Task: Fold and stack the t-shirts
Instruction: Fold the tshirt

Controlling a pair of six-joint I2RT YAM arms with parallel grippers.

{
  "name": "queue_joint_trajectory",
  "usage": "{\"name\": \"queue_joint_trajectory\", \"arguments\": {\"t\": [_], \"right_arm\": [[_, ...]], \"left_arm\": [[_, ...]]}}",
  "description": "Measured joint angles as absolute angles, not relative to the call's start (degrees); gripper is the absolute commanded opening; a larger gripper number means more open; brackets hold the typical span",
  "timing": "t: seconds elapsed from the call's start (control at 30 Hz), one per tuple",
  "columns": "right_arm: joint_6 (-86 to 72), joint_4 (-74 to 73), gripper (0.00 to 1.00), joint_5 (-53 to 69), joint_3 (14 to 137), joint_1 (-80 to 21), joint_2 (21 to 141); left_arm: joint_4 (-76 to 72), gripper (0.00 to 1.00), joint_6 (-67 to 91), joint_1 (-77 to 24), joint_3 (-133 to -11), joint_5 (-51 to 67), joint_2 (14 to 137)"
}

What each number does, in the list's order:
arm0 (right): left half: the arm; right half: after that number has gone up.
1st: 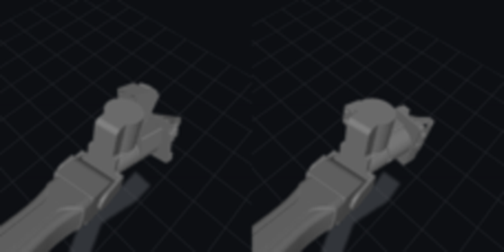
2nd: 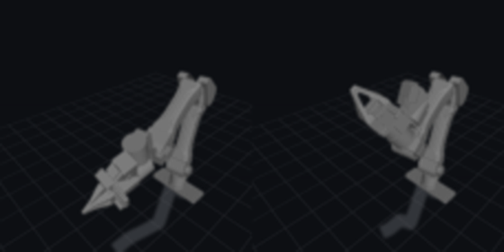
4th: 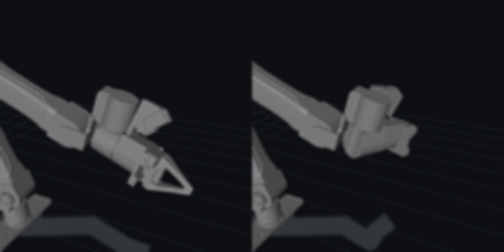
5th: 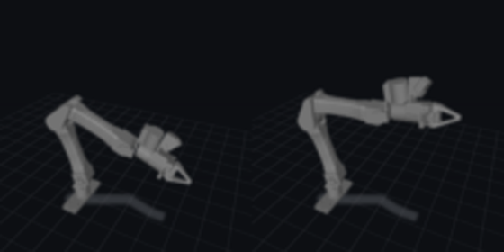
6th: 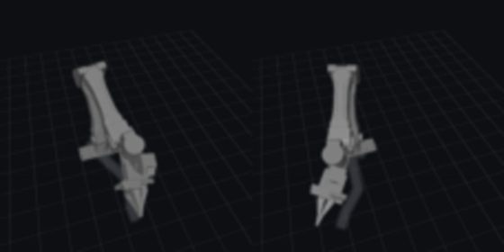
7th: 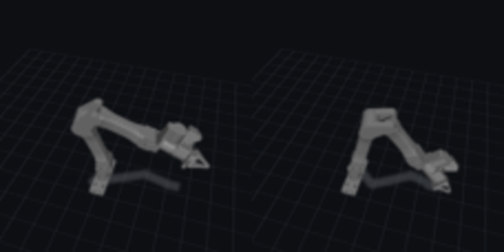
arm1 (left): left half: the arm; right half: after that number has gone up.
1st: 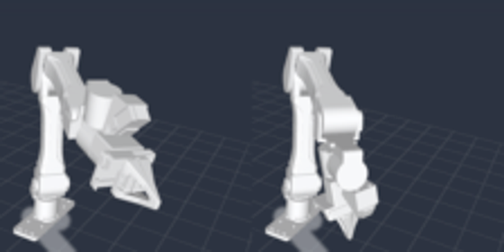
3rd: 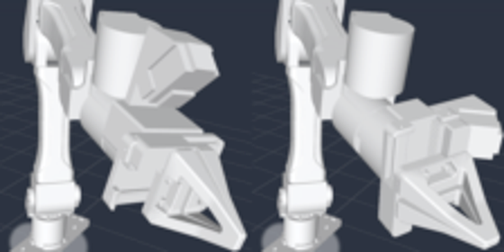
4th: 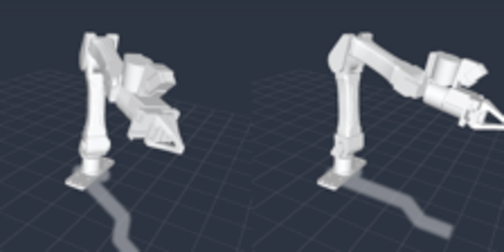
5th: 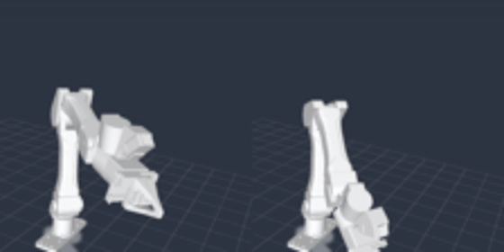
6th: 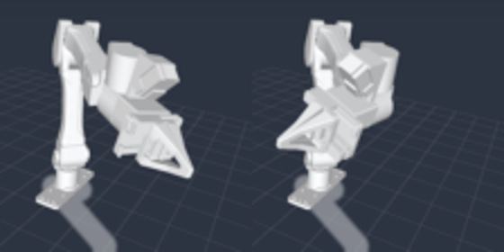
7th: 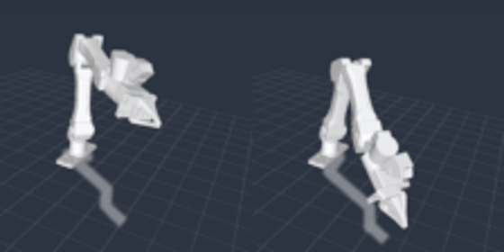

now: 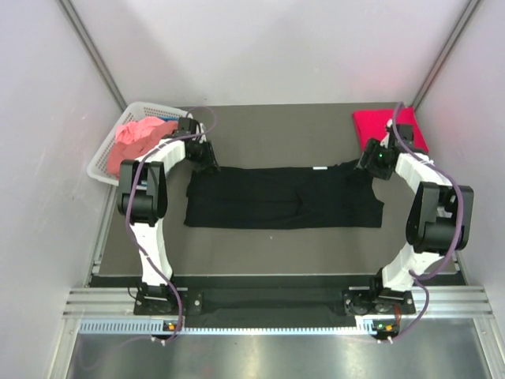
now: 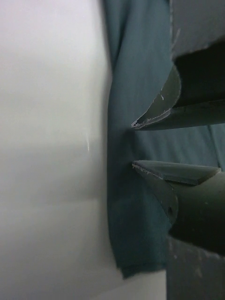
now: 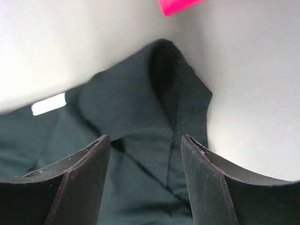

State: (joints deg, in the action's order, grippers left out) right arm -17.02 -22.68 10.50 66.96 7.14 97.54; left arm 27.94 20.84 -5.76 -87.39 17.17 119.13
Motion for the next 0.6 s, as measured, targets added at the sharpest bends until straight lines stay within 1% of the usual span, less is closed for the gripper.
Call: {"name": "queue_joint_trajectory", "arguments": {"t": [0.1, 0.2, 0.23, 0.3, 0.33, 0.37, 0.43, 0.6], "right_arm": [[-17.1, -20.4, 0.59, 9.3, 65.4, 7.2, 99.5], [-16.9, -17.9, 0.48, 8.7, 63.0, 7.3, 101.6], [-16.7, -16.7, 0.33, 8.8, 62.2, 7.4, 102.4], [-16.7, -14.6, 0.18, 9.1, 61.8, 7.7, 102.8], [-16.9, -13.6, 0.05, 9.4, 61.6, 7.8, 103.2], [-17.0, -13.1, 0.02, 9.4, 61.6, 7.8, 103.7], [-18.1, -12.5, 0.00, 9.3, 61.3, 8.0, 103.9], [-20.2, -8.2, 0.00, 8.2, 57.6, 8.4, 102.0]], "left_arm": [[28.4, 0.37, 21.2, -5.8, -87.2, 14.4, 119.9], [28.5, 0.36, 22.2, -6.2, -87.3, 11.2, 119.9], [28.8, 0.36, 22.5, -6.5, -87.5, 9.9, 119.9], [29.1, 0.36, 22.8, -6.9, -87.8, 7.3, 119.9], [29.2, 0.36, 22.9, -7.0, -87.9, 5.8, 119.9], [29.3, 0.36, 23.1, -7.0, -87.9, 4.7, 119.9], [29.5, 0.36, 23.8, -7.0, -87.9, 2.4, 119.9], [28.4, 0.36, 25.7, -6.8, -85.6, -2.0, 118.3]]}}
